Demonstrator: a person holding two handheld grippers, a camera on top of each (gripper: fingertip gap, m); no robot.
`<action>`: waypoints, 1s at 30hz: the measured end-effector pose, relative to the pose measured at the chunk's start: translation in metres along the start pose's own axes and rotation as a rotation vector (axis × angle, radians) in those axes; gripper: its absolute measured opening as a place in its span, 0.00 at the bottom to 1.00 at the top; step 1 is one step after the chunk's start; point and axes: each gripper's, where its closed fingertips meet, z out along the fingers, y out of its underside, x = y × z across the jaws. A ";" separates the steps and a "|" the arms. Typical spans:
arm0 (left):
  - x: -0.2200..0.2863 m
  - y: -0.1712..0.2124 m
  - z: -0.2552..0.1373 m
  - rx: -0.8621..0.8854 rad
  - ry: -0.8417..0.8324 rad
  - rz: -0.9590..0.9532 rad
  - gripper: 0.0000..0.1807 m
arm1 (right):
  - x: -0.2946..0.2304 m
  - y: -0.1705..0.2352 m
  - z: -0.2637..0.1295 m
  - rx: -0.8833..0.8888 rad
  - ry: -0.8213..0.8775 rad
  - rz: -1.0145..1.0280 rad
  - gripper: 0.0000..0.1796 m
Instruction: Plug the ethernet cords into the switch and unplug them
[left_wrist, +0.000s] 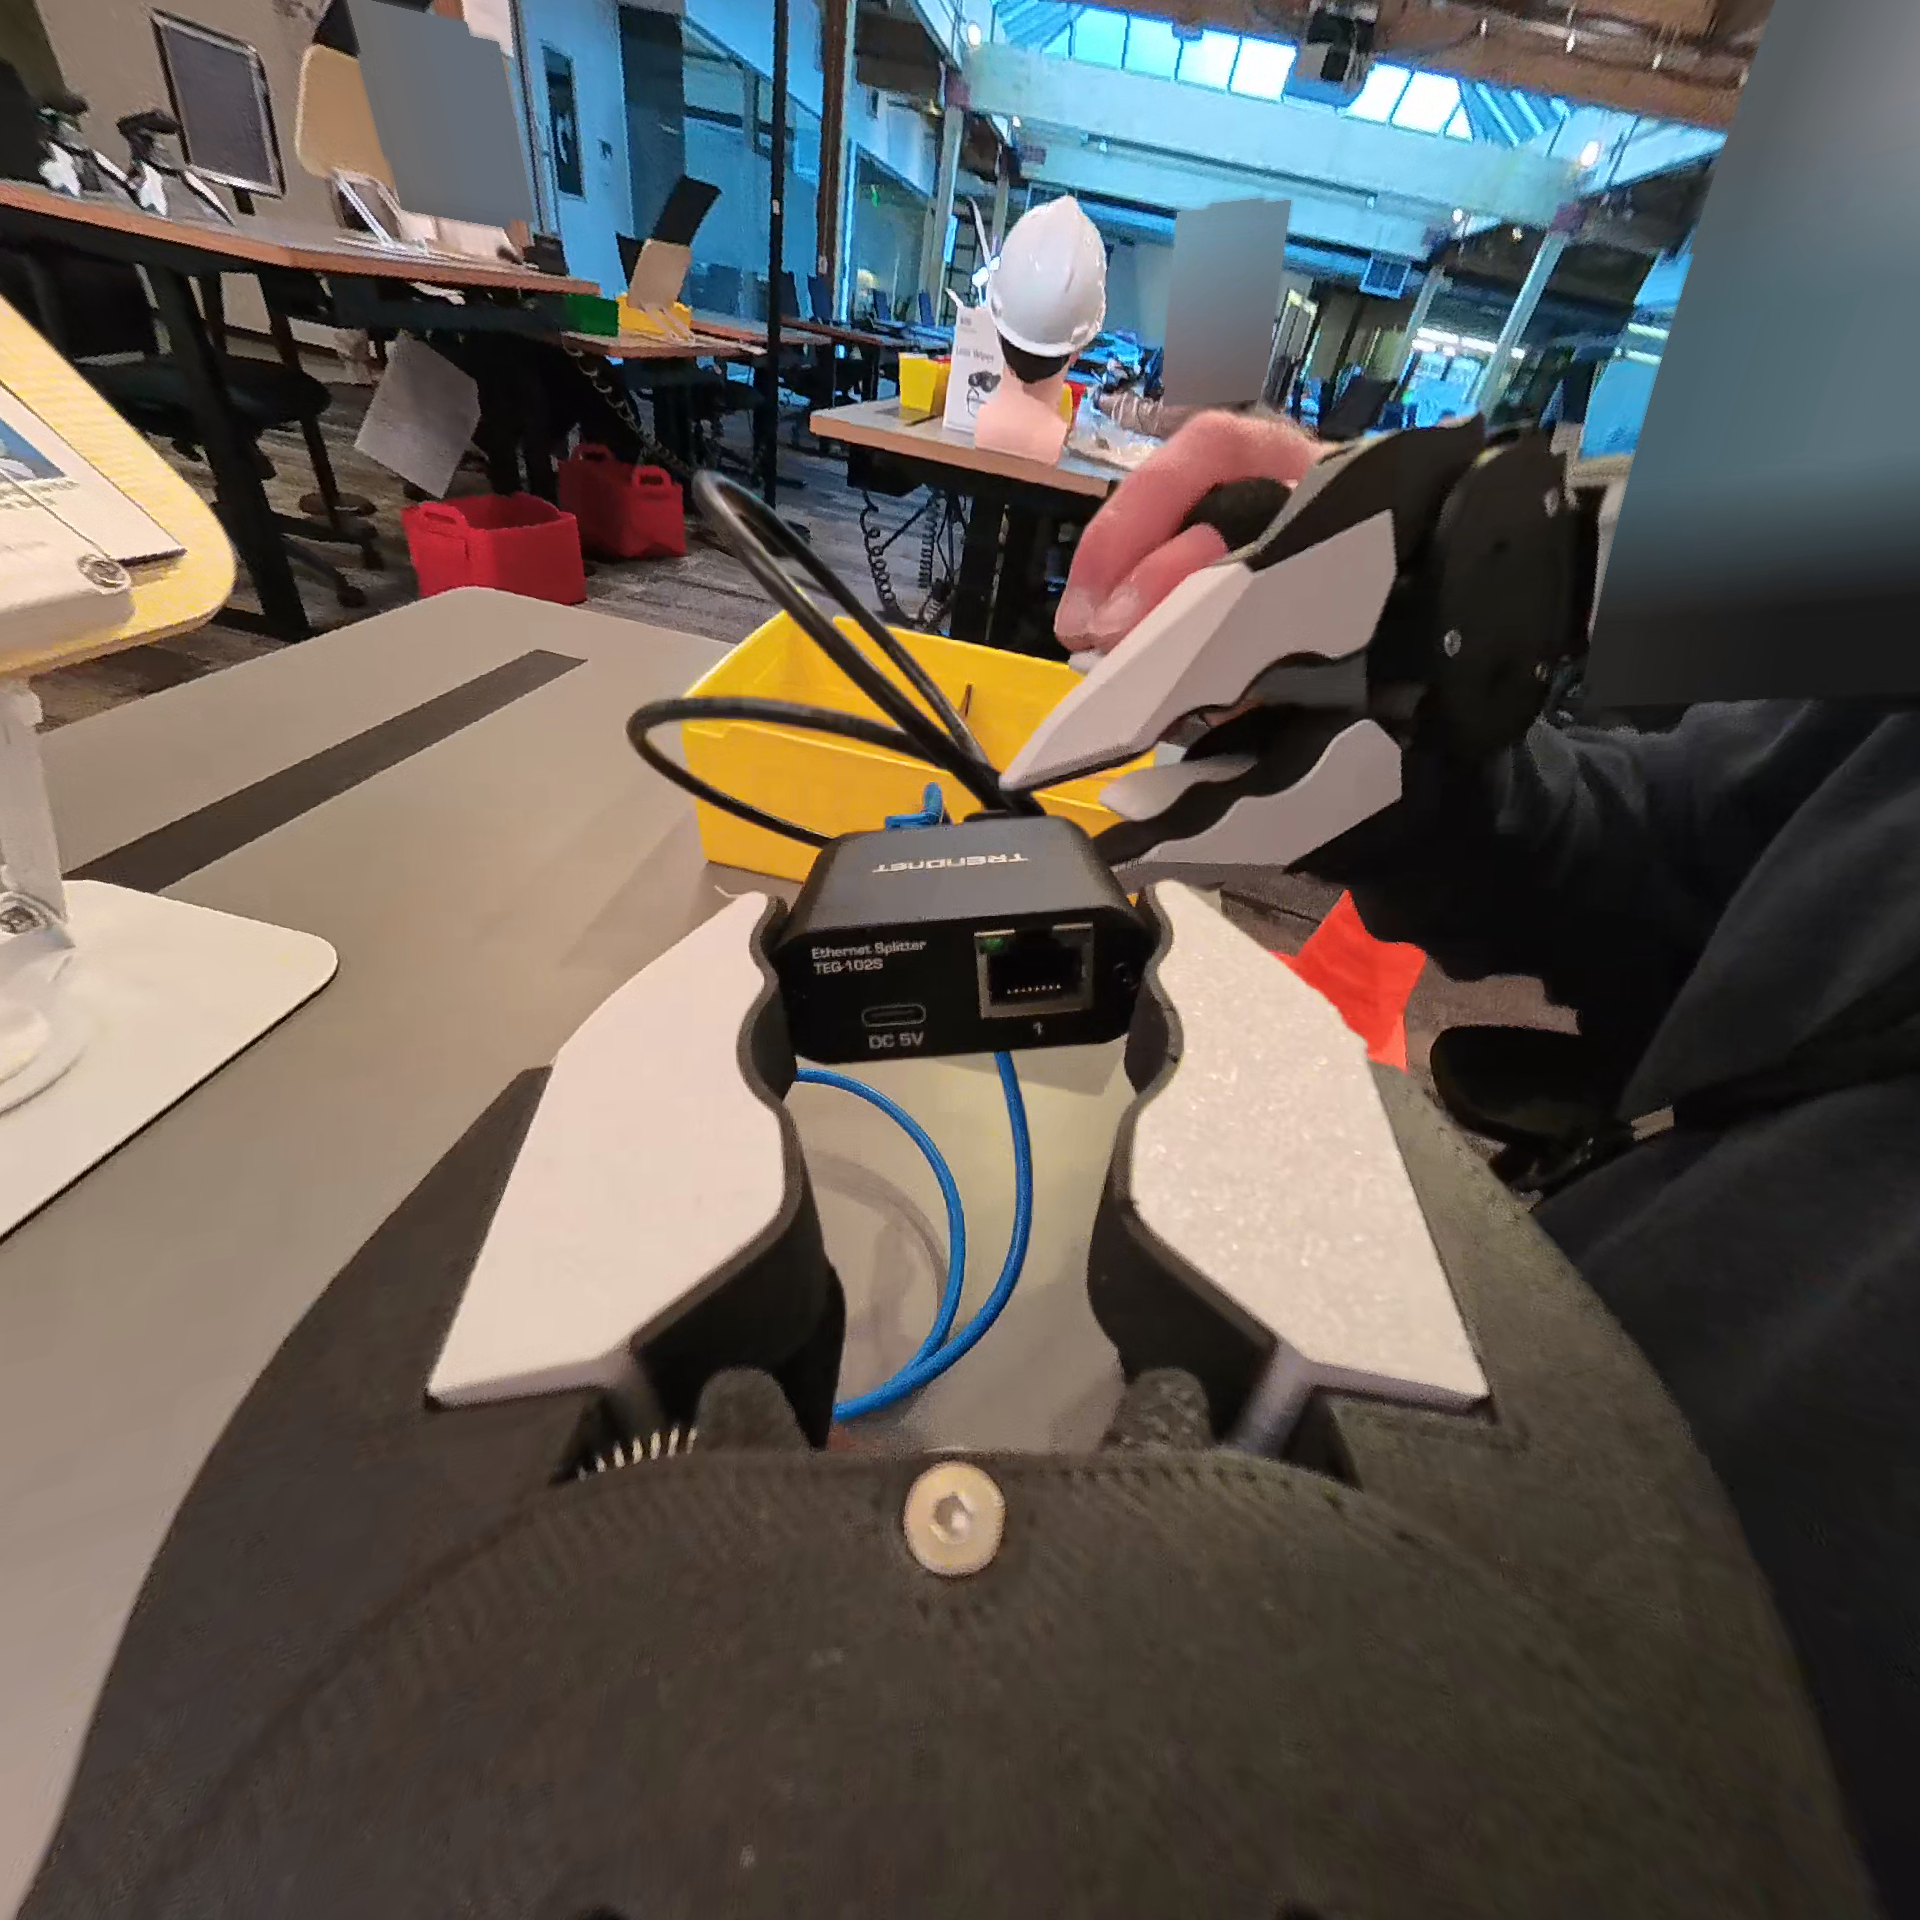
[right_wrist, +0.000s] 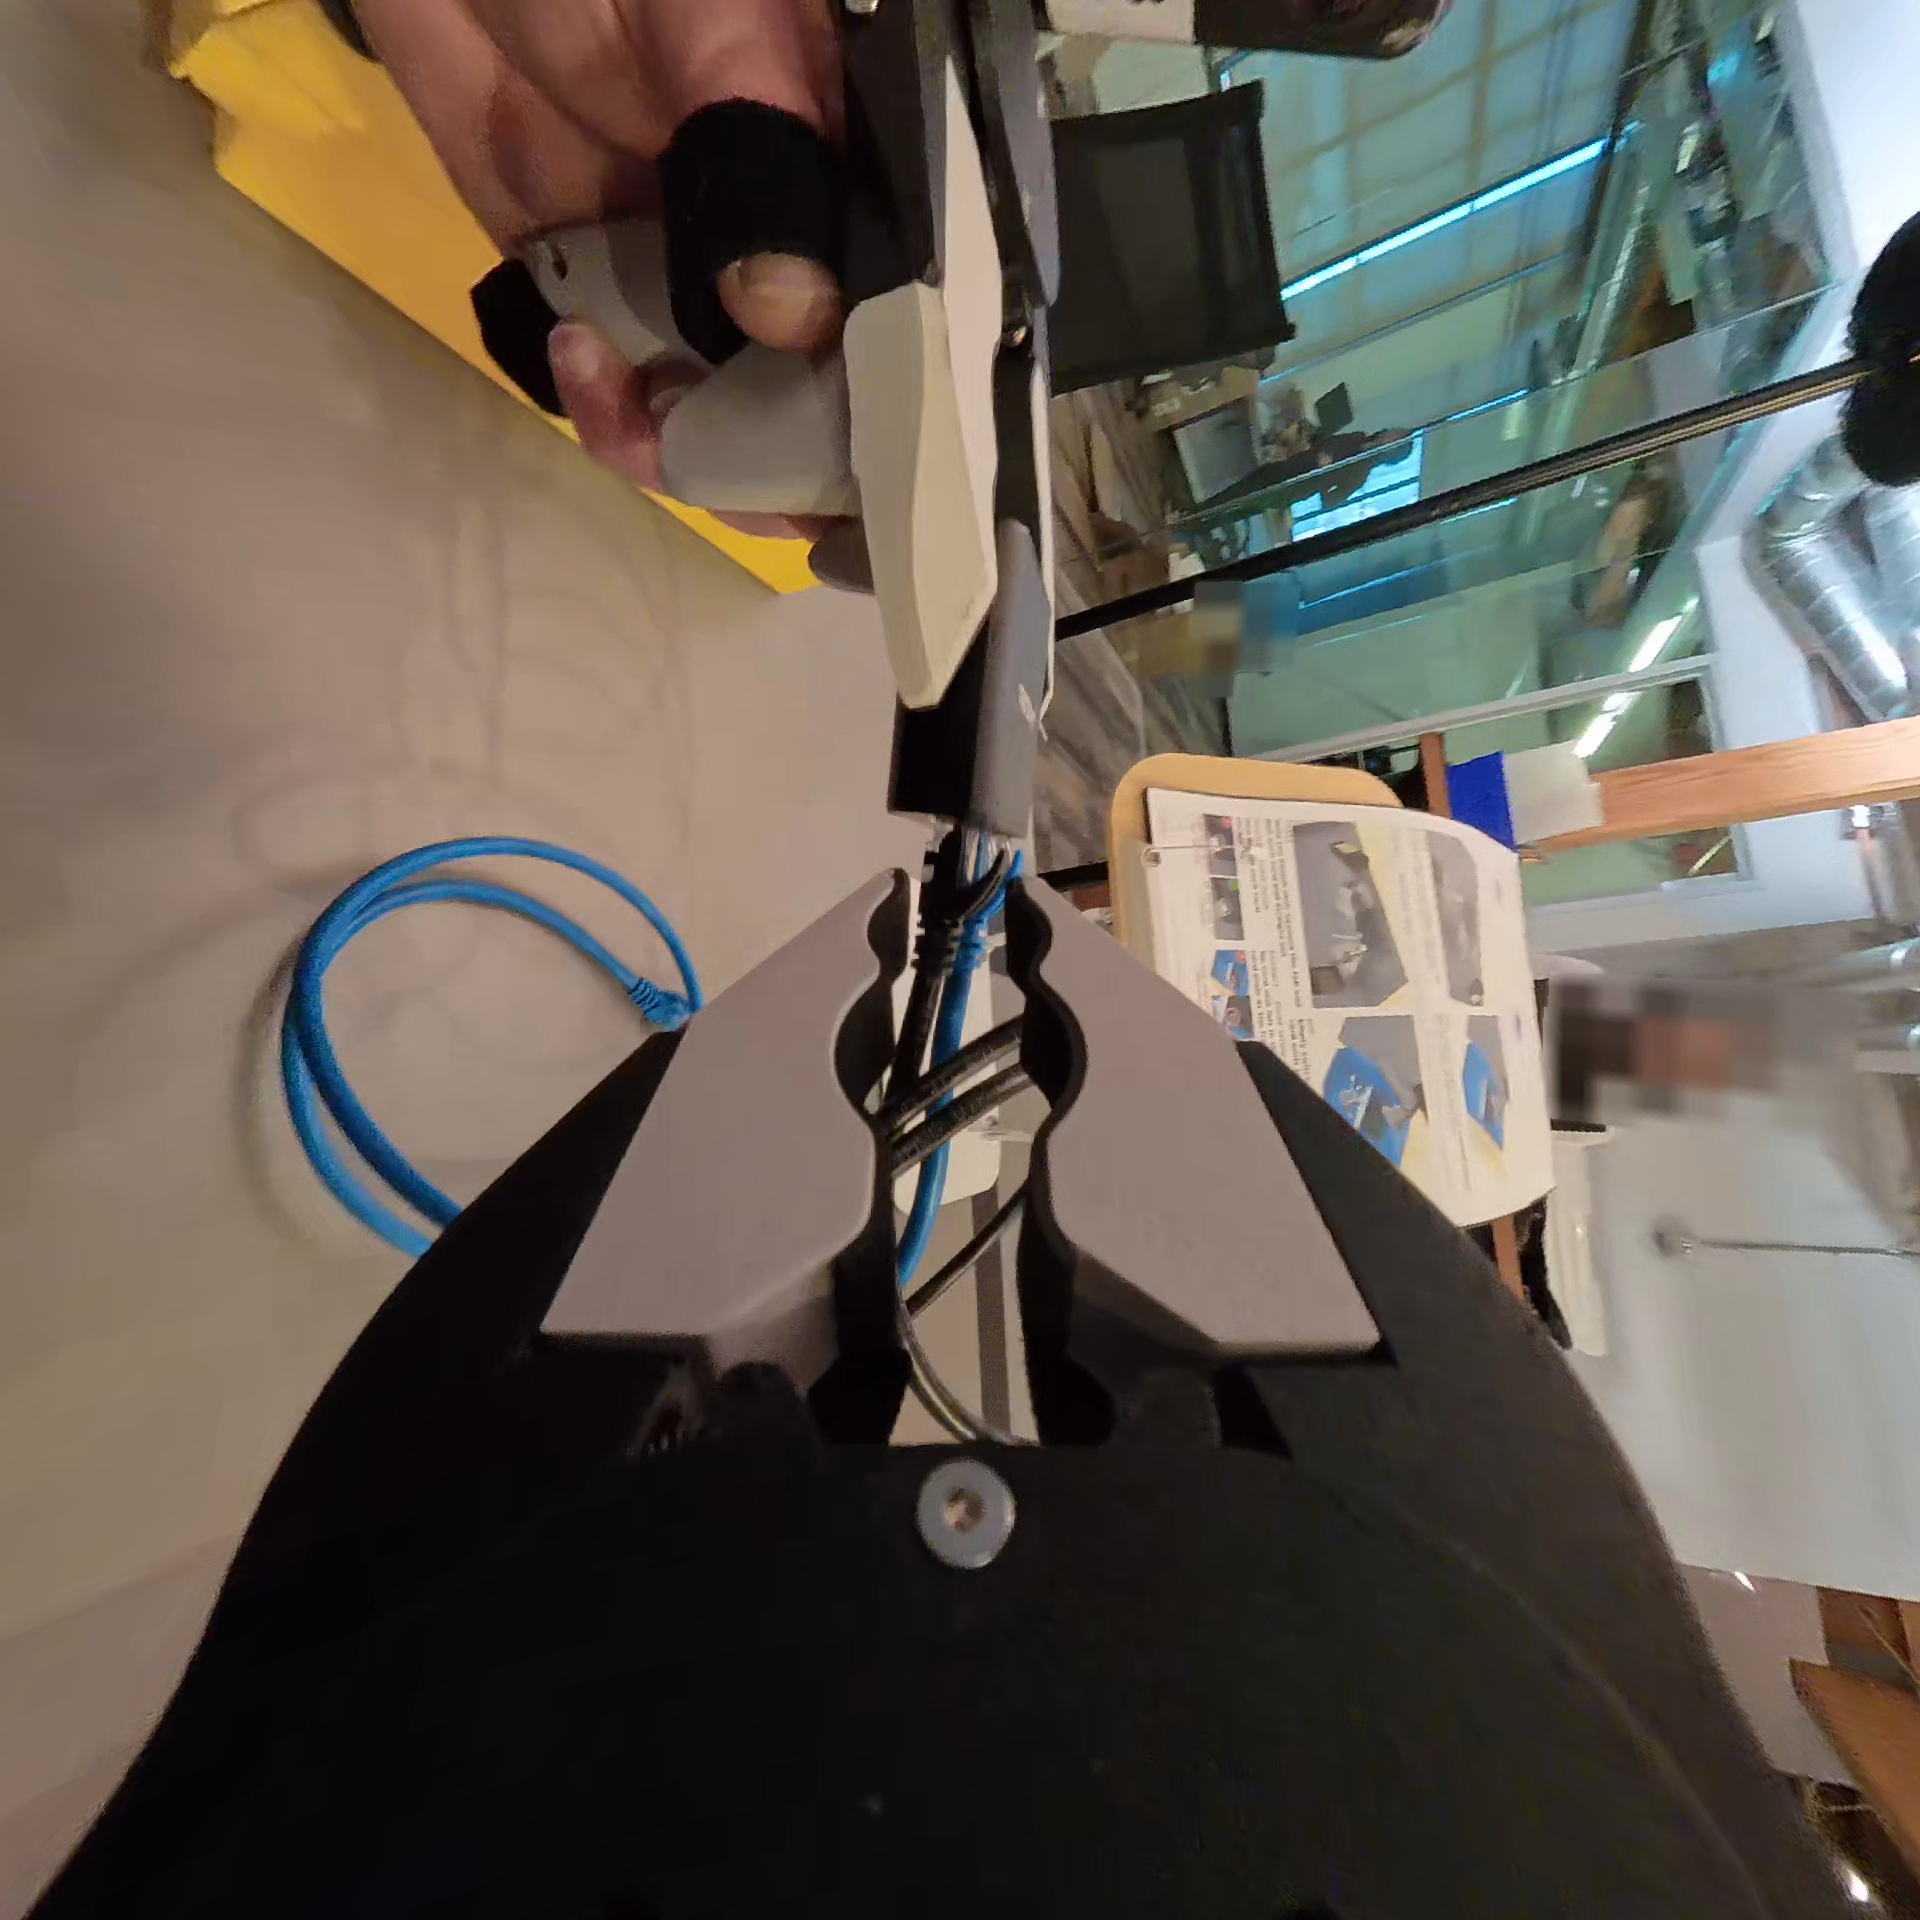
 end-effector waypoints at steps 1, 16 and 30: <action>0.000 -0.001 0.000 0.006 -0.001 -0.008 0.34 | 0.001 -0.001 0.001 0.006 0.015 -0.011 0.08; 0.007 -0.005 0.007 0.047 0.032 -0.089 0.34 | 0.003 0.001 0.003 -0.013 0.019 -0.156 0.07; 0.010 -0.005 0.009 0.080 0.062 -0.119 0.34 | -0.004 0.001 -0.002 -0.063 -0.104 -0.230 0.05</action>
